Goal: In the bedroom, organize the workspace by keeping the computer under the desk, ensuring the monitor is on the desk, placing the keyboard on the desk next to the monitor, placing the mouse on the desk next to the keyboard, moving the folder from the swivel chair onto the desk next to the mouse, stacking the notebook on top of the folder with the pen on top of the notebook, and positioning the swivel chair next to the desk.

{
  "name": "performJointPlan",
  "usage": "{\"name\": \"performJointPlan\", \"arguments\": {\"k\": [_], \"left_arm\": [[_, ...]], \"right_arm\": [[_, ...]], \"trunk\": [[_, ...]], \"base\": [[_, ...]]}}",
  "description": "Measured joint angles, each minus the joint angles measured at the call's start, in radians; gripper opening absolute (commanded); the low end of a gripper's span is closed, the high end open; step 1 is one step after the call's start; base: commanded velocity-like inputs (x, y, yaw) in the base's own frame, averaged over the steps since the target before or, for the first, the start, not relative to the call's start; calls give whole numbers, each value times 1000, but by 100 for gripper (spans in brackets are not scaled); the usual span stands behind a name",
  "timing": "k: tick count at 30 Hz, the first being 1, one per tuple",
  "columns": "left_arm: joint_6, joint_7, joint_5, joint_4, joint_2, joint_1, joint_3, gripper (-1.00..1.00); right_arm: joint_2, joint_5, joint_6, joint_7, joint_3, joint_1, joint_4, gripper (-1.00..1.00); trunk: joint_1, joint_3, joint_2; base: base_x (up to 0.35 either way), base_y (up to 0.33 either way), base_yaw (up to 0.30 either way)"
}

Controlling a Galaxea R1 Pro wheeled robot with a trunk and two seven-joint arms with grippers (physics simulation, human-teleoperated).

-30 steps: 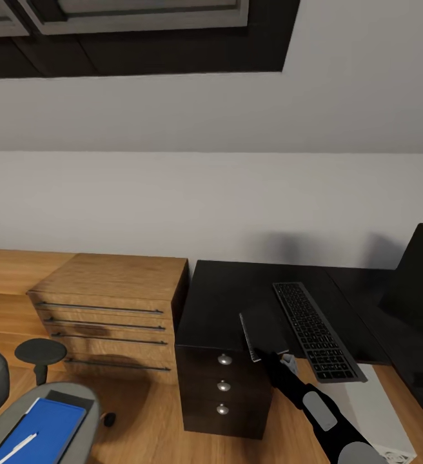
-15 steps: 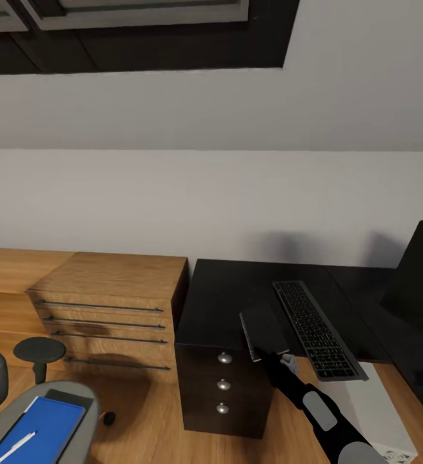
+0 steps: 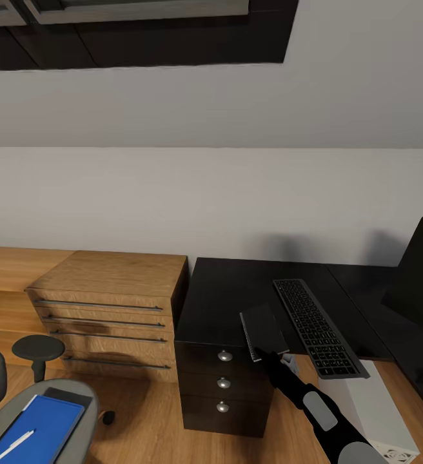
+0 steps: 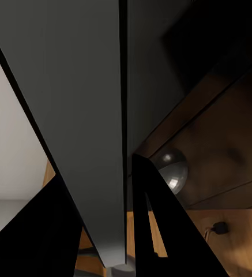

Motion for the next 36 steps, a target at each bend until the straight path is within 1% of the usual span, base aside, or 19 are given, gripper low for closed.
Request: {"name": "performJointPlan", "arguments": {"k": [12, 18, 23, 24, 30, 31, 36], "left_arm": [[-1, 0, 0, 0, 0, 0, 0, 100], [-1, -1, 0, 0, 0, 0, 0, 100], [0, -1, -1, 0, 0, 0, 0, 100], [0, -1, -1, 0, 0, 0, 0, 100], [0, -1, 0, 0, 0, 0, 0, 100], [0, -1, 0, 0, 0, 0, 0, 100], [0, -1, 0, 0, 0, 0, 0, 100]], "right_arm": [[-2, -2, 8, -3, -5, 0, 0, -100], [-3, -5, 26, -5, -8, 0, 0, -100], [-5, -33, 55, -6, -9, 0, 0, -100], [-5, -49, 62, -6, -9, 0, 0, -100], [-7, -107, 71, -6, -7, 0, -1, -100], [-7, -126, 72, -6, -7, 0, -1, -100], [-7, -156, 73, -6, -6, 0, -1, -100]], "trunk": [[0, 0, 0], [0, 0, 0], [0, 0, 0], [0, 0, 0], [0, 0, 0], [0, 0, 0], [0, 0, 0]], "base": [[0, 0, 0], [0, 0, 0], [0, 0, 0], [0, 0, 0], [0, 0, 0], [0, 0, 0], [0, 0, 0]]}}
